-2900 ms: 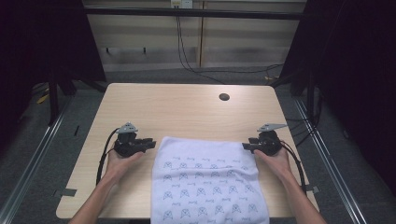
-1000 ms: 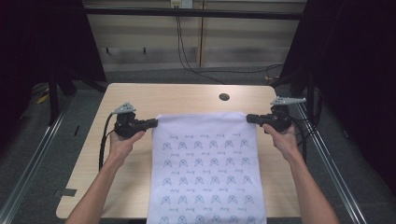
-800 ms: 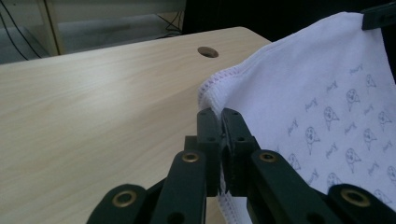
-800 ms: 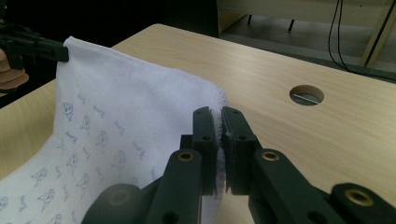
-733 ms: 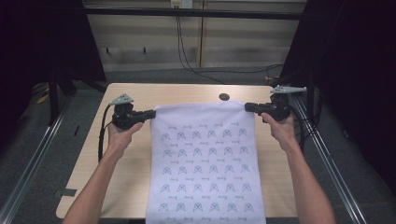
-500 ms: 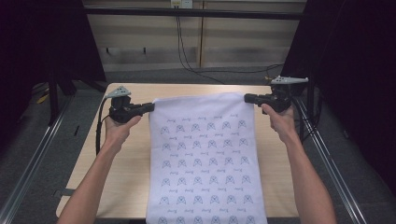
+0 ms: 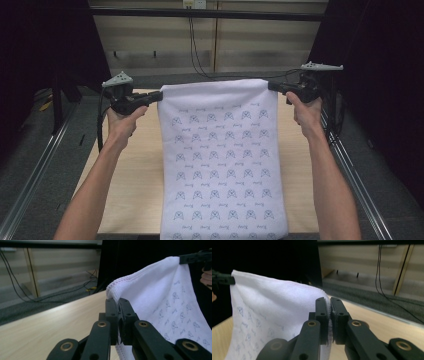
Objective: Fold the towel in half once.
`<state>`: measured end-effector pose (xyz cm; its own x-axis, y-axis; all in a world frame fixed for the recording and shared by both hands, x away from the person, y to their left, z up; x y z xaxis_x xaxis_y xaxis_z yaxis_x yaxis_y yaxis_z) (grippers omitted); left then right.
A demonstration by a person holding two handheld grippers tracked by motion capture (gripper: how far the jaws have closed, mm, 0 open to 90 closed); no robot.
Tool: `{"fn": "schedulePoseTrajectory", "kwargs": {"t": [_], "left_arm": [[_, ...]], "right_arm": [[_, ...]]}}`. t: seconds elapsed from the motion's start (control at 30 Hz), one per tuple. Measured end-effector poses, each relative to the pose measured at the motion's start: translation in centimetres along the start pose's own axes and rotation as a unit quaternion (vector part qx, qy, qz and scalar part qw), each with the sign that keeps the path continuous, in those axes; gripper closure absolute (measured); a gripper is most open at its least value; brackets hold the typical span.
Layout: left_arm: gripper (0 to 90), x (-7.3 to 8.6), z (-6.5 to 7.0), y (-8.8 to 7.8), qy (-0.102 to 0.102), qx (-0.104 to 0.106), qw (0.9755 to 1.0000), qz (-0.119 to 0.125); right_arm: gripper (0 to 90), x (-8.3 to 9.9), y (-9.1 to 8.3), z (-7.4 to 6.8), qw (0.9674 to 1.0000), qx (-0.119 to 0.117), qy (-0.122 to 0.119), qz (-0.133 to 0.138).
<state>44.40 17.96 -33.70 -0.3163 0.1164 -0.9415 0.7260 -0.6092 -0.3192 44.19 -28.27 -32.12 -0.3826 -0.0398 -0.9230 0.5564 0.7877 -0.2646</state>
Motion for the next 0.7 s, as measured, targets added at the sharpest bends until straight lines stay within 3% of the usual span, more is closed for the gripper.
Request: {"fn": "schedulePoseTrajectory", "kwargs": {"t": [0.03, 0.17, 0.3, 0.37, 0.4, 0.47, 0.53, 0.6, 0.63, 0.7], "left_arm": [[87.5, -0.3, 0.3, -0.2, 0.011, 0.001, 0.9999, -0.001], [87.5, -2.0, 0.4, -0.7, 0.014, -0.001, 0.9998, 0.012], [87.6, -3.5, -0.5, -0.2, 0.002, -0.026, 0.9995, 0.018], [87.7, -3.5, -0.4, 0.2, -0.013, -0.021, 0.9995, 0.022], [87.7, -3.3, -0.1, 0.2, -0.008, -0.018, 0.9996, 0.019], [87.7, -2.7, 0.6, -0.1, 0.016, -0.013, 0.9997, 0.009], [87.6, -2.2, 1.1, -0.9, 0.021, -0.008, 0.9997, 0.009], [87.6, -1.5, 1.6, -2.0, 0.024, 0.001, 0.9996, 0.012], [87.6, -1.2, 1.9, -2.5, 0.035, -0.001, 0.9994, 0.002], [87.6, -0.4, 2.3, -3.5, 0.038, 0.013, 0.9992, -0.005]], "right_arm": [[85.7, -0.4, -0.1, -0.1, 1.0000, -0.002, -0.003, 0.004], [85.9, -1.5, -0.3, -0.2, 0.9999, 0.004, -0.010, 0.002], [86.1, -3.0, -0.7, -0.5, 0.9998, 0.009, -0.014, 0.009], [86.3, -3.7, -1.0, -1.0, 0.9996, 0.002, -0.018, 0.020], [86.4, -3.8, -1.1, -1.3, 0.9995, -0.001, -0.019, 0.024], [86.4, -3.3, -1.1, -1.9, 0.9996, 0.001, -0.027, 0.007], [86.4, -2.5, -1.5, -2.4, 0.9995, -0.005, -0.031, -0.004], [86.4, -1.5, -2.2, -2.8, 0.9994, -0.025, -0.024, -0.006], [86.4, -1.0, -2.7, -3.2, 0.9991, -0.036, -0.024, -0.007], [86.3, 0.2, -3.6, -4.0, 0.9982, -0.054, -0.025, -0.011]]}}
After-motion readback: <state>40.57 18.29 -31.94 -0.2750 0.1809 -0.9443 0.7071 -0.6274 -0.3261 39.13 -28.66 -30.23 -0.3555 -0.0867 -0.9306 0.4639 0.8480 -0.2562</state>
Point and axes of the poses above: each handheld gripper's, and its own axes: y roughly forward along the jaws, x roughly out of its underside, z roughly to its right, the point moved 3 cm from there along y, roughly forward along the jaws, and after that the axes turned 13 degrees about -x, right-handed, at the moved point
